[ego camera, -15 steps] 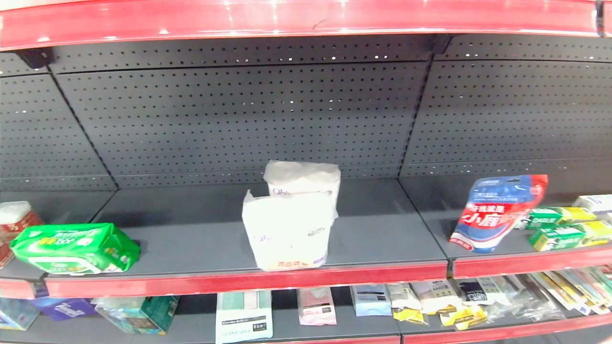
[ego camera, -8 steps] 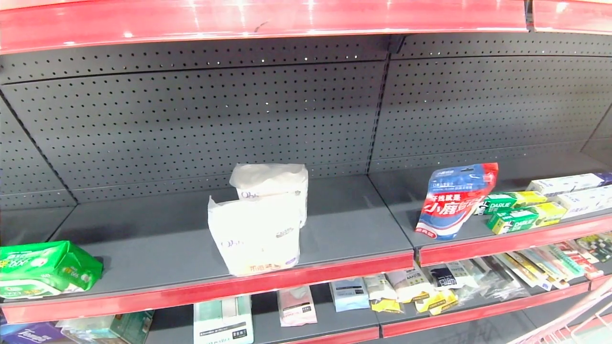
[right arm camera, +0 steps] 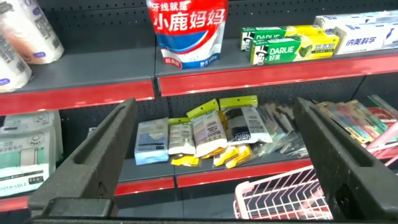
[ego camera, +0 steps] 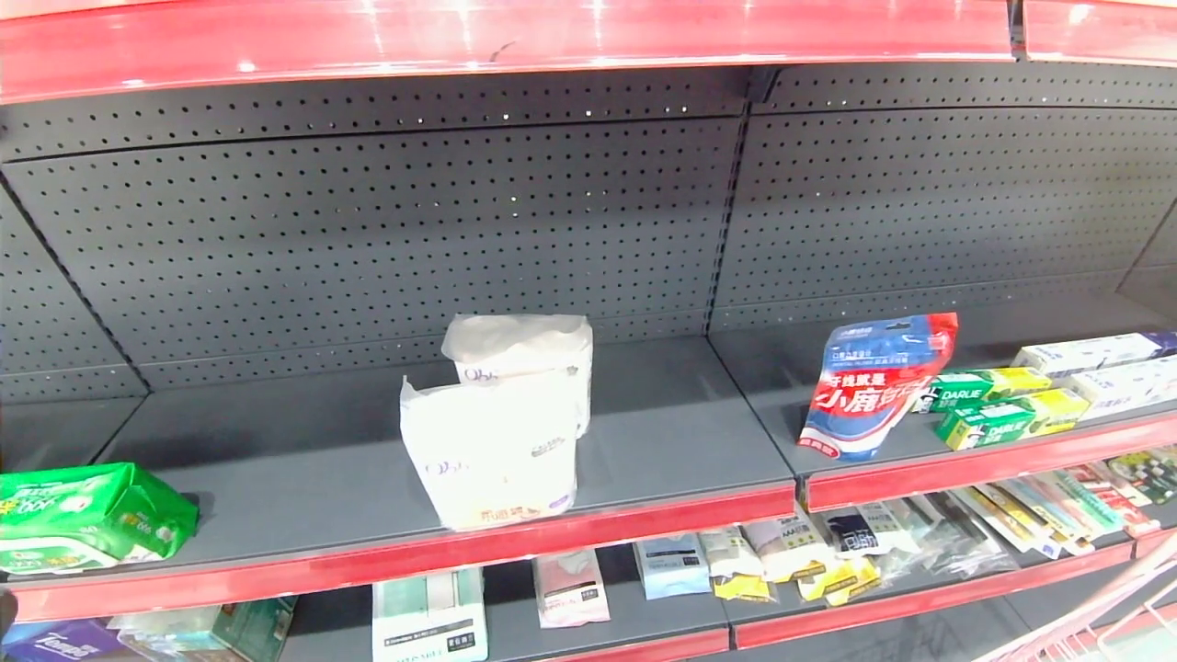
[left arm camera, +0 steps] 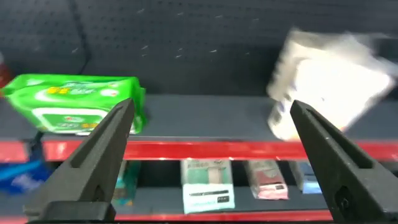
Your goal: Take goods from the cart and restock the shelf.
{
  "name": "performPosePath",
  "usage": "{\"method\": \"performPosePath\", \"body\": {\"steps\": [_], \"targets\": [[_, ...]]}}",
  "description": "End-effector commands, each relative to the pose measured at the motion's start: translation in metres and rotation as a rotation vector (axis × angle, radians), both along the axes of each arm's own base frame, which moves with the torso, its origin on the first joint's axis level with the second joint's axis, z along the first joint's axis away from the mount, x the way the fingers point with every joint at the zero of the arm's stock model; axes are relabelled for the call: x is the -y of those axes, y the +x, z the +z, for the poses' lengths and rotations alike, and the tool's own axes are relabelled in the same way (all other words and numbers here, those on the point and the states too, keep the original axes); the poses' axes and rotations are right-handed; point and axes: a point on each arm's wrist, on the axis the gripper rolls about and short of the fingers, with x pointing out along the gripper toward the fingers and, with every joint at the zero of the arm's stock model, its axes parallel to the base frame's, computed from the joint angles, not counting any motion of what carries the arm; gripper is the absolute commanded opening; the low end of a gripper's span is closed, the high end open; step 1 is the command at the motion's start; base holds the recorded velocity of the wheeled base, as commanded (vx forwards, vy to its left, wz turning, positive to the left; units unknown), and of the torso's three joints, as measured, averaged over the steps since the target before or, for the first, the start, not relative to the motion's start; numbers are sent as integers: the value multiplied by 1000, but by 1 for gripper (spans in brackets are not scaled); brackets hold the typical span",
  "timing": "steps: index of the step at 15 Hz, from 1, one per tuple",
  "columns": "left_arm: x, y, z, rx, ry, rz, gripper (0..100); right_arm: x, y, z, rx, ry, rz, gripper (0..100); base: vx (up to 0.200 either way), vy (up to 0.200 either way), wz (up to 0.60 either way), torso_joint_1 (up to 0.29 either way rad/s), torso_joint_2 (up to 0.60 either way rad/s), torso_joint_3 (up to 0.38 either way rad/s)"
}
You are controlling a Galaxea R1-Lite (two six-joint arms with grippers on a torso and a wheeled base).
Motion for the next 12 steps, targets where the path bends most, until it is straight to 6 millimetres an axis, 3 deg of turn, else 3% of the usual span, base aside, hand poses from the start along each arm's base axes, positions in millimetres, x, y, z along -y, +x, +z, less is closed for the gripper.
{"method": "performPosePath", "body": {"steps": [1,2,3,4,9,12], "targets": [[-10,98,33,-245,-19,172,100,0,0,0,0,0,0,100,0,0,0,0,0,0],[-11,118,30,-259,-16,171,100,0,0,0,-2,0,0,100,0,0,0,0,0,0],[-11,118,30,-259,-16,171,100,0,0,0,-2,0,0,100,0,0,0,0,0,0],[-13,146,15,-343,19,159,100,0,0,0,-2,0,0,100,0,0,0,0,0,0],[-9,172,-10,-494,25,120,100,0,0,0,0,0,-1,100,0,0,0,0,0,0],[1,203,-30,-523,44,70,100,0,0,0,0,0,-1,100,0,0,0,0,0,0]]}}
